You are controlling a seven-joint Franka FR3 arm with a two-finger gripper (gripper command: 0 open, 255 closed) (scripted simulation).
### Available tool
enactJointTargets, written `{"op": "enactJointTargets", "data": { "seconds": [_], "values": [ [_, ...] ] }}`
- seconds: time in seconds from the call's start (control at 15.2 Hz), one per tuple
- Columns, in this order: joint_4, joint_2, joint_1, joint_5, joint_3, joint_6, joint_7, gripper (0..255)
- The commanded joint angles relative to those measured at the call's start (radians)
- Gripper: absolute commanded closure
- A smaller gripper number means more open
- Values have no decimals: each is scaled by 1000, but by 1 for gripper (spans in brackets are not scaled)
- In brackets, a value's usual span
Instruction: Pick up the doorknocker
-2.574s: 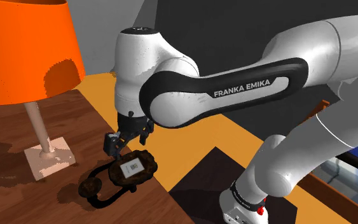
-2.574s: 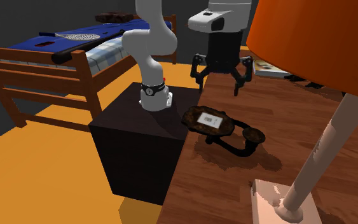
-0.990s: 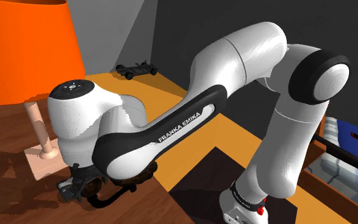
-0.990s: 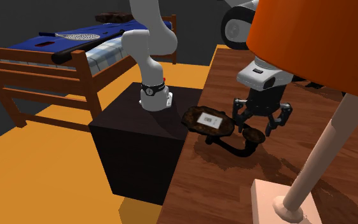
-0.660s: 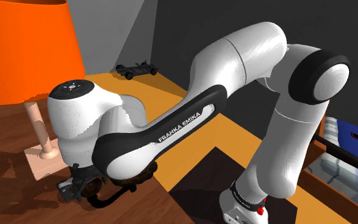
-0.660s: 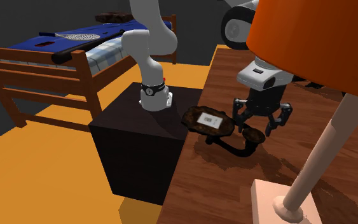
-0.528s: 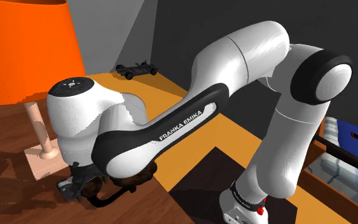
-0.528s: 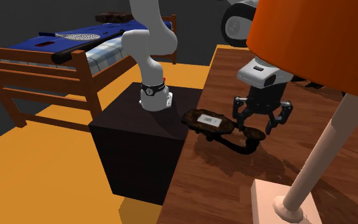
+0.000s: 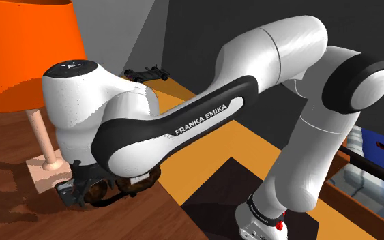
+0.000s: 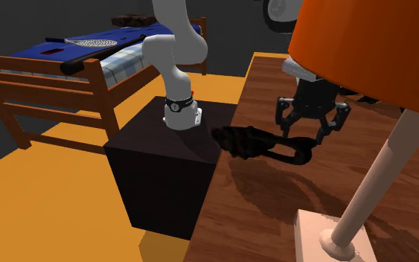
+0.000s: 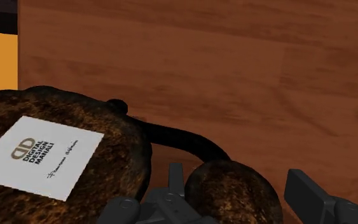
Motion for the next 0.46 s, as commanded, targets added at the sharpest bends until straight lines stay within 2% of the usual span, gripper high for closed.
{"op": "enactJointTargets", "data": {
  "seconds": [0.0,0.4],
  "values": [
    [13,-16,-4,13,3,-24,-8,255],
    [46,-40,-9,33,7,-75,-21,255]
  ]
}}
